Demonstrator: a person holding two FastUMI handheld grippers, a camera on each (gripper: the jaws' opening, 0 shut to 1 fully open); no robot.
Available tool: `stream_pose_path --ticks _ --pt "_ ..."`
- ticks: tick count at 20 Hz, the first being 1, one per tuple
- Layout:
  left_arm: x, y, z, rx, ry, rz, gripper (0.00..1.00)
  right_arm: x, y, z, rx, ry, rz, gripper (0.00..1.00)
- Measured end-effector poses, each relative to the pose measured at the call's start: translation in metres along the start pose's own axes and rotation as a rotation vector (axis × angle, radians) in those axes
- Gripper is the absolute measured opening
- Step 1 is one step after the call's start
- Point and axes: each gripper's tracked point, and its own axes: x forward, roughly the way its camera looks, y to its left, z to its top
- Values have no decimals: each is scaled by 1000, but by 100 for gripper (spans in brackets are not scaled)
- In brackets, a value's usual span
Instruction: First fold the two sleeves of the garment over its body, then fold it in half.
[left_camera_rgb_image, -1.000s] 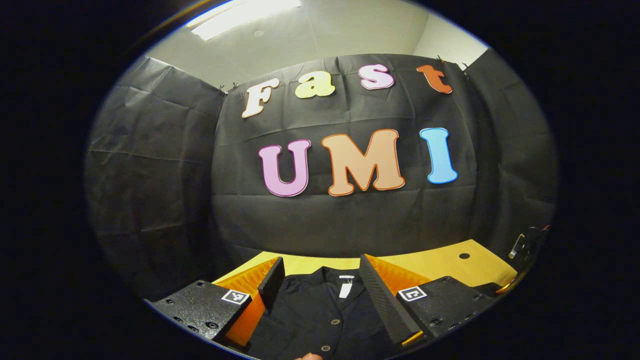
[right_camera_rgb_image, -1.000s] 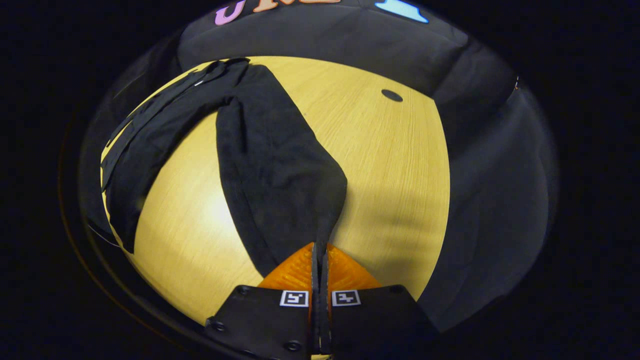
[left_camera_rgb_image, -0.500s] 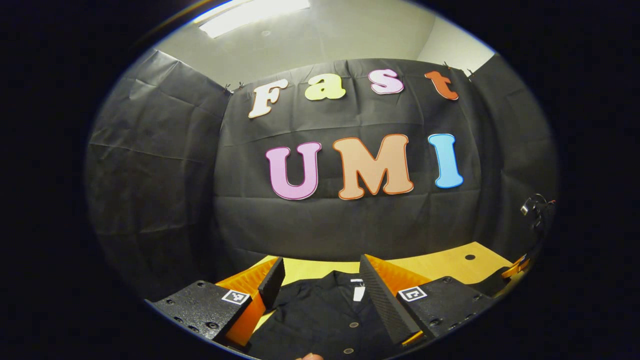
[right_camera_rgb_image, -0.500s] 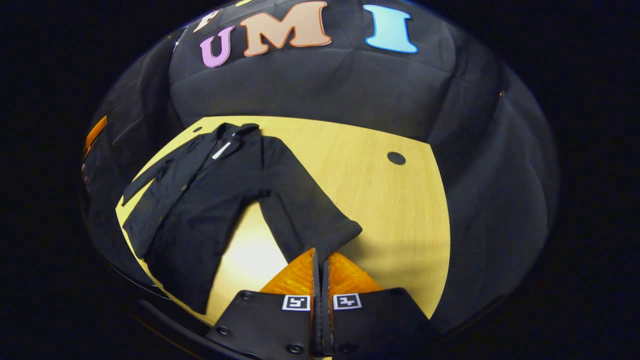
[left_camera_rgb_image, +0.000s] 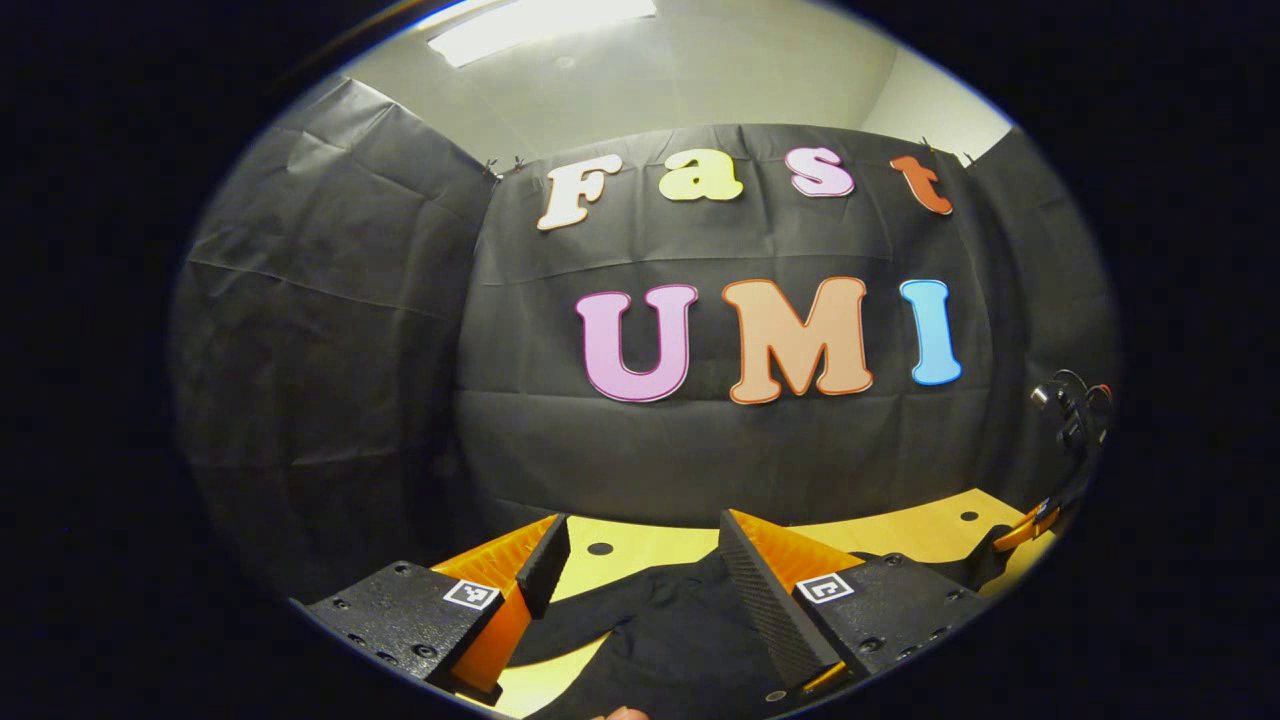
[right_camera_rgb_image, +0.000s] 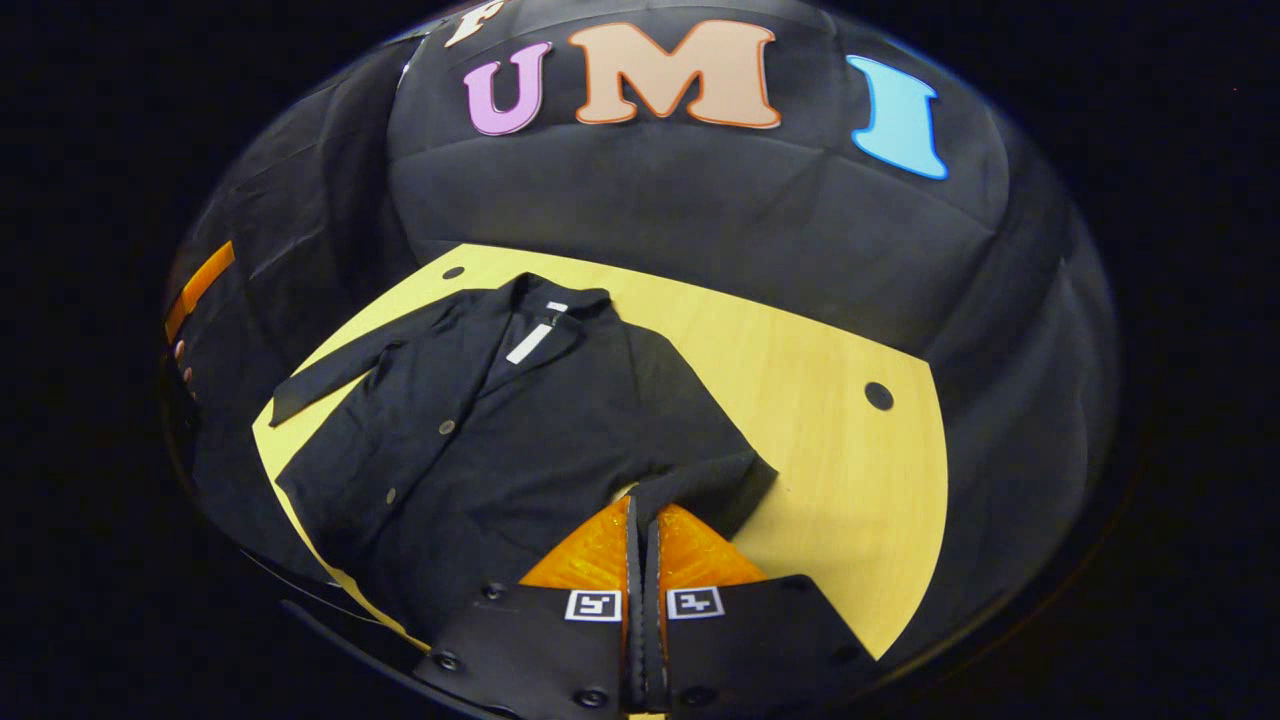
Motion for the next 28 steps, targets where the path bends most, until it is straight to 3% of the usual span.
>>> stream_pose_path --ticks 9,11,12,14,15,16,17,21,22,23,24,26,27,28 --pt "19 59 -22 -29 31 -19 92 31 114 81 -85 -47 79 2" --pt "22 74 -31 -40 49 -21 97 46 143 99 -116 -55 103 2" --pt "23 82 -37 -43 60 -20 92 52 158 108 -130 -55 115 2" --pt "27 103 -47 -42 81 -9 92 69 190 127 -144 -57 148 2" --pt "28 112 -52 -39 94 -2 97 77 204 132 -147 -51 169 2" --pt "27 121 -58 -36 106 6 87 87 219 138 -150 -45 189 2" --pt "26 131 -63 -34 115 16 92 99 233 143 -154 -42 203 2" --pt "21 166 -78 -38 155 68 92 143 268 144 -156 25 238 2" --pt "20 173 -82 -38 162 81 97 152 271 140 -162 48 235 0" --pt "19 180 -85 -36 169 93 92 162 274 139 -166 64 231 2" --pt "17 187 -87 -32 173 105 97 171 278 136 -165 79 233 2" --pt "14 199 -93 -22 189 128 97 188 284 134 -147 108 238 2" --pt "12 205 -97 -21 198 139 92 195 287 130 -143 117 240 2" --pt "11 208 -100 -22 208 148 97 205 292 132 -136 119 242 2"
